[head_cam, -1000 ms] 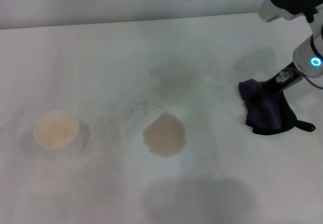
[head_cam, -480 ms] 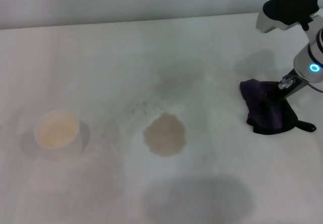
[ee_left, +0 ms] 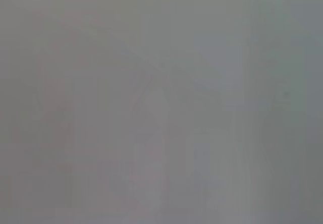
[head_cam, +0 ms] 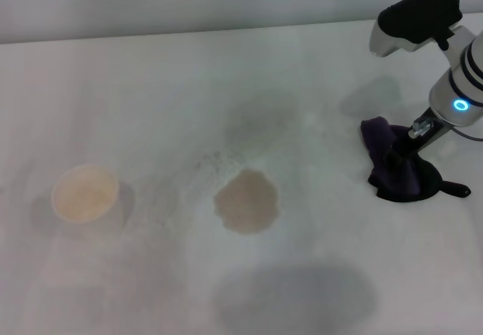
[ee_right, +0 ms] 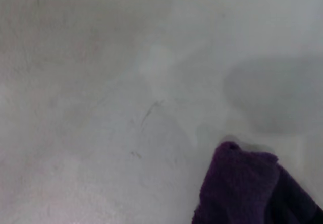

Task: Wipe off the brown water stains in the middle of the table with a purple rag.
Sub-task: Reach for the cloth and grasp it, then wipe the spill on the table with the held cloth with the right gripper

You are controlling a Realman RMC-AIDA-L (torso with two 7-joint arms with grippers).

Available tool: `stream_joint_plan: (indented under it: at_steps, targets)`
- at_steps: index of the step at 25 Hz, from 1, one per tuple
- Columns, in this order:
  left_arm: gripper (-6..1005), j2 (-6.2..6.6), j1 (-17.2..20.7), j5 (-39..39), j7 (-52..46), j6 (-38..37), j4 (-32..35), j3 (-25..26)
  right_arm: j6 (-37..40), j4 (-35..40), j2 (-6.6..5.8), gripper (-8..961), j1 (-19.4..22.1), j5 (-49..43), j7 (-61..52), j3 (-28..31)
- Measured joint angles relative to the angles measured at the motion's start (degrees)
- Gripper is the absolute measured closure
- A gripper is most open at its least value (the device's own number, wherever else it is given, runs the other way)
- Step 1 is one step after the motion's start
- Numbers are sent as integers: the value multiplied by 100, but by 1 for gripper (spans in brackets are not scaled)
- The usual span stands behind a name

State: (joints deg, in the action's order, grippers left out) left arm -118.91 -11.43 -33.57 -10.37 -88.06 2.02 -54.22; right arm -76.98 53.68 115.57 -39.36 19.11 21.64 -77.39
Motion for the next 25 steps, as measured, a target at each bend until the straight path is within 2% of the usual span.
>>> stream_joint_plan:
  at_steps: [5, 13, 21, 25]
  targets:
    - [107, 0, 1, 0, 0, 0, 0, 0, -75, 38, 1, 625, -46, 3, -2, -51]
    - [106, -6, -31, 0, 0, -6, 0, 0, -154, 288, 16, 698, -84, 54, -3, -176]
    - [107, -21, -61, -1, 0, -10, 0, 0, -71, 388, 29, 829, -284, 518, 8, -873]
    - [107, -29, -76, -1, 0, -9, -6, 0, 102, 391, 36, 828, -561, 897, 50, -1464]
